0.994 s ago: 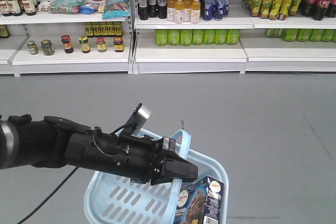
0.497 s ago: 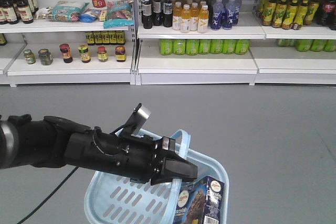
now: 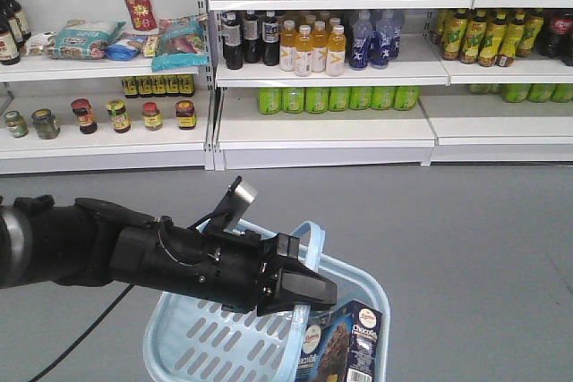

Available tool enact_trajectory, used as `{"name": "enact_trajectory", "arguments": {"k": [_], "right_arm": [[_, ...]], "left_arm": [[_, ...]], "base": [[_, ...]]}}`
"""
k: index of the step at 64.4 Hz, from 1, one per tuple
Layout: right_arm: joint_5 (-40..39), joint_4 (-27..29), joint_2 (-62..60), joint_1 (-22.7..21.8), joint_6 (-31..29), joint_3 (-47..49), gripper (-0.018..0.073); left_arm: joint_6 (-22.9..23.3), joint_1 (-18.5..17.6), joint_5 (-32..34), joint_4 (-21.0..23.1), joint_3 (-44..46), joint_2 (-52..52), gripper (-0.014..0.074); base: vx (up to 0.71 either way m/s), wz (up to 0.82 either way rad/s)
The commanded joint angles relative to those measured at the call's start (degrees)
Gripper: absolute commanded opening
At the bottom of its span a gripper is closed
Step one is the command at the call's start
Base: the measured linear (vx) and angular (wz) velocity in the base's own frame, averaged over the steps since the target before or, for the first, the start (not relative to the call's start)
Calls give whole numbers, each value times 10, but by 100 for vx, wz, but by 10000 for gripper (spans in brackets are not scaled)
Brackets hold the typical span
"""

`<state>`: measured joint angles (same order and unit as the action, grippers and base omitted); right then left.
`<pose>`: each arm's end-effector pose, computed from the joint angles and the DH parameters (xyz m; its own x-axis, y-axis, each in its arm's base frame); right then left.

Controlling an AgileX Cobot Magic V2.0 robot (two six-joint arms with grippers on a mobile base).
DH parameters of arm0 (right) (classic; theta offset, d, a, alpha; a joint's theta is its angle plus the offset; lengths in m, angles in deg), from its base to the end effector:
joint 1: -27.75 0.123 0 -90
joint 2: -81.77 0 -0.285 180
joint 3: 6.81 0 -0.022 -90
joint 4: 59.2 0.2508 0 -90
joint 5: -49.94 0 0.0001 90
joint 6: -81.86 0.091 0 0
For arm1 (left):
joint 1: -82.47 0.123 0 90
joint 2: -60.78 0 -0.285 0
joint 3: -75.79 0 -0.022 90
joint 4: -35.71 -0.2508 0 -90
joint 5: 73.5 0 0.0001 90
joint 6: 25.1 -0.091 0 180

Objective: Left arm holds basket, right arm returns cookies
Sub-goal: 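Approach the drink shelves carrying the basket in the left gripper, then turn the base away from the shelves toward the potted plant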

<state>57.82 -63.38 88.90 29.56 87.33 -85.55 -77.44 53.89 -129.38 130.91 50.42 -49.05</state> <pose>0.0566 0.0009 0.1924 -0.0655 0.0211 -0.9976 -0.0201 0.9995 0.0225 0.2537 -0.2237 0.1973 -0.9825 0.0649 -0.1747 0.1864 0.3390 -0.9221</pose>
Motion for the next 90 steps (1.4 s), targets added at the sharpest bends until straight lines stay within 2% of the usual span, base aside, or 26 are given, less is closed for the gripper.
{"name": "enact_trajectory", "arguments": {"k": [1,56,90], "right_arm": [[-42,-2,-6,1,-3,-1,-9],[-42,-2,-6,1,-3,-1,-9],[-42,-2,-6,1,-3,-1,-9]], "left_arm": [[-5,-1,-40,42,15,31,-8],[-5,-1,-40,42,15,31,-6],[-5,-1,-40,42,15,31,-6]], "base": [[33,-6],[31,1],[26,-15]]}}
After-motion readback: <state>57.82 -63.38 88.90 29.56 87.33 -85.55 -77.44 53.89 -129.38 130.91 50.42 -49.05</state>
